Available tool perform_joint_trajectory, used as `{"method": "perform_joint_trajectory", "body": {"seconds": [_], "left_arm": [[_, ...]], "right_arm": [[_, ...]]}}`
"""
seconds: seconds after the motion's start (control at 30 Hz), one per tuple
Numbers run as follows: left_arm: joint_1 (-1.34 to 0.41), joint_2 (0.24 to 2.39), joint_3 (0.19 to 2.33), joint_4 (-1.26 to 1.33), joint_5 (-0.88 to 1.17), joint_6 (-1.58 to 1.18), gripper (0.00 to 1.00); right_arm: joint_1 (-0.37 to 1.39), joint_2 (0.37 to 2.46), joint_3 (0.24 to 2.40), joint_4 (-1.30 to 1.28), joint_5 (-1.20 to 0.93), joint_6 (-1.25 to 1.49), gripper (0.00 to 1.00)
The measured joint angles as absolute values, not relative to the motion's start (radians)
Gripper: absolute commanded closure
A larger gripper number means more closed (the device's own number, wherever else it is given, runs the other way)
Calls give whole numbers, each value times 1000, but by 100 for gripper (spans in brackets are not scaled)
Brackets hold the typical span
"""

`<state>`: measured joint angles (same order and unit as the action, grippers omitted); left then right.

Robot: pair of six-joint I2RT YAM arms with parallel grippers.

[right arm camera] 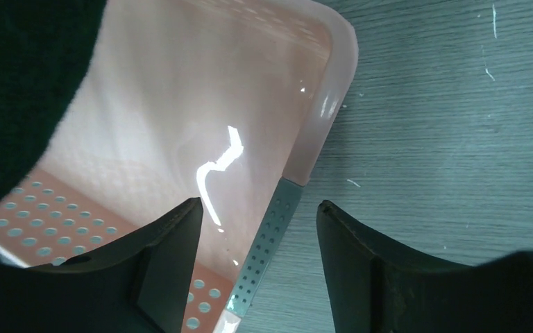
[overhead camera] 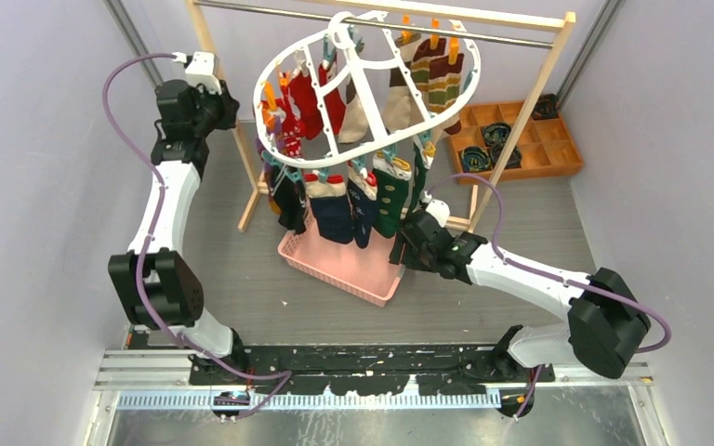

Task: Remove the socks clipped to the hanger
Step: Adjust the clothesline at the center of the board, then adjust the bin at the center of the board, then remove the sock from the hanger.

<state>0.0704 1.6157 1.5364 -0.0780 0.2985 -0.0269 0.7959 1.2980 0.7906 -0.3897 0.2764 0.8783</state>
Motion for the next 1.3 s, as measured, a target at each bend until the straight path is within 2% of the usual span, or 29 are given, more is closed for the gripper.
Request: {"method": "perform_joint_trajectory", "body": {"seconds": [0.07, 0.1, 0.17, 0.23, 0.27, 0.3, 0.4, 0.53, 0.57, 0.63, 0.7, 0.83, 1.0, 1.13, 1.3], "left_arm": [[70, 1573, 1505, -104, 282, -16, 82], [70, 1550, 1493, -120, 274, -12, 74], [70, 1516, 1480, -150, 261, -5, 43], [70, 1484, 1477, -160, 251, 6, 20], [70, 1461, 1477, -167, 242, 7, 6], [70, 1438, 1477, -177, 234, 12, 1], [70, 1352, 1477, -234, 216, 18, 0], [81, 1243, 1477, -356, 229, 28, 0], [87, 1221, 1479, -393, 241, 29, 0], [103, 1187, 1490, -481, 278, 31, 0], [119, 1160, 1505, -578, 320, 35, 0], [128, 1107, 1507, -730, 405, 44, 0], [128, 1028, 1513, -857, 515, 65, 0], [128, 1012, 1589, -958, 622, 99, 0], [128, 999, 1653, -1050, 862, 137, 5]], "right_arm": [[796, 1320, 794, -390, 275, 847, 41], [793, 1332, 796, -392, 274, 831, 46], [788, 1352, 802, -400, 266, 798, 58], [785, 1361, 809, -418, 261, 770, 67], [783, 1362, 813, -430, 259, 756, 73], [783, 1360, 817, -440, 257, 746, 77], [777, 1340, 825, -482, 257, 721, 87], [783, 1283, 825, -591, 235, 666, 88], [783, 1268, 825, -607, 234, 660, 84], [783, 1240, 823, -643, 231, 648, 60], [783, 1215, 820, -676, 227, 645, 43], [785, 1150, 821, -717, 236, 650, 23], [813, 980, 829, -777, 295, 686, 21], [950, 822, 893, -821, 376, 718, 20], [1107, 811, 1048, -754, 369, 661, 14]]}}
